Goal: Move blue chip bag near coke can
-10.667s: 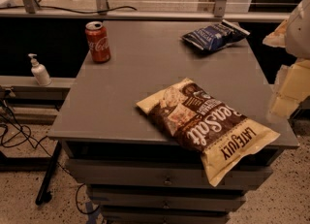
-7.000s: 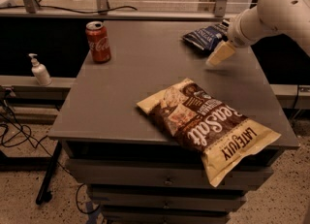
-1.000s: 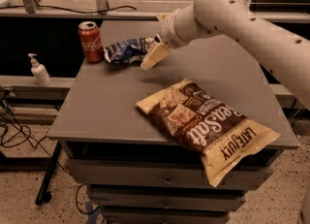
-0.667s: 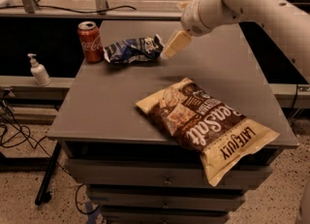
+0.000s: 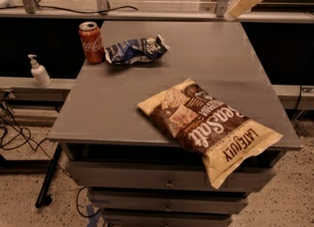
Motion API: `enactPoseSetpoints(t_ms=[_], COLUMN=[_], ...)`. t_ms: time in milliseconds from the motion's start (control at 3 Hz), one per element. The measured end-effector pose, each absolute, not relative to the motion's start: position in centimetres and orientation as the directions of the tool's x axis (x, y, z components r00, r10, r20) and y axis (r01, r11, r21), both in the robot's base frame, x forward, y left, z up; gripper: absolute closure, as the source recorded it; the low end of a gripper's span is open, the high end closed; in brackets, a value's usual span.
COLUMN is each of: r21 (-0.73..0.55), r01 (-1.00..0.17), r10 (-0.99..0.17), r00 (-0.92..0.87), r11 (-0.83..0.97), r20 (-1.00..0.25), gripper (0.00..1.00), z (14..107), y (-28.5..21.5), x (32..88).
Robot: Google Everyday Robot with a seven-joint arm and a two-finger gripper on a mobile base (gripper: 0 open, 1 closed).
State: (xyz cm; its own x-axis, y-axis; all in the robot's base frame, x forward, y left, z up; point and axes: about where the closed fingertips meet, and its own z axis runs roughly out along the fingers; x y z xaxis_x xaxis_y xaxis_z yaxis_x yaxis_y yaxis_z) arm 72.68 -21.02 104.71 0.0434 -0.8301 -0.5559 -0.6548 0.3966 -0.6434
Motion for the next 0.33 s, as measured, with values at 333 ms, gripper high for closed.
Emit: enactPoseSetpoints(t_ms=[333], r21=[-0.658], r01=[-0.636], r10=[-0.830], r00=[0.049], r11=[0.404], r20=[-0.556], gripper=[0.00], z=[105.98], y=[-21.54], x=[72.69])
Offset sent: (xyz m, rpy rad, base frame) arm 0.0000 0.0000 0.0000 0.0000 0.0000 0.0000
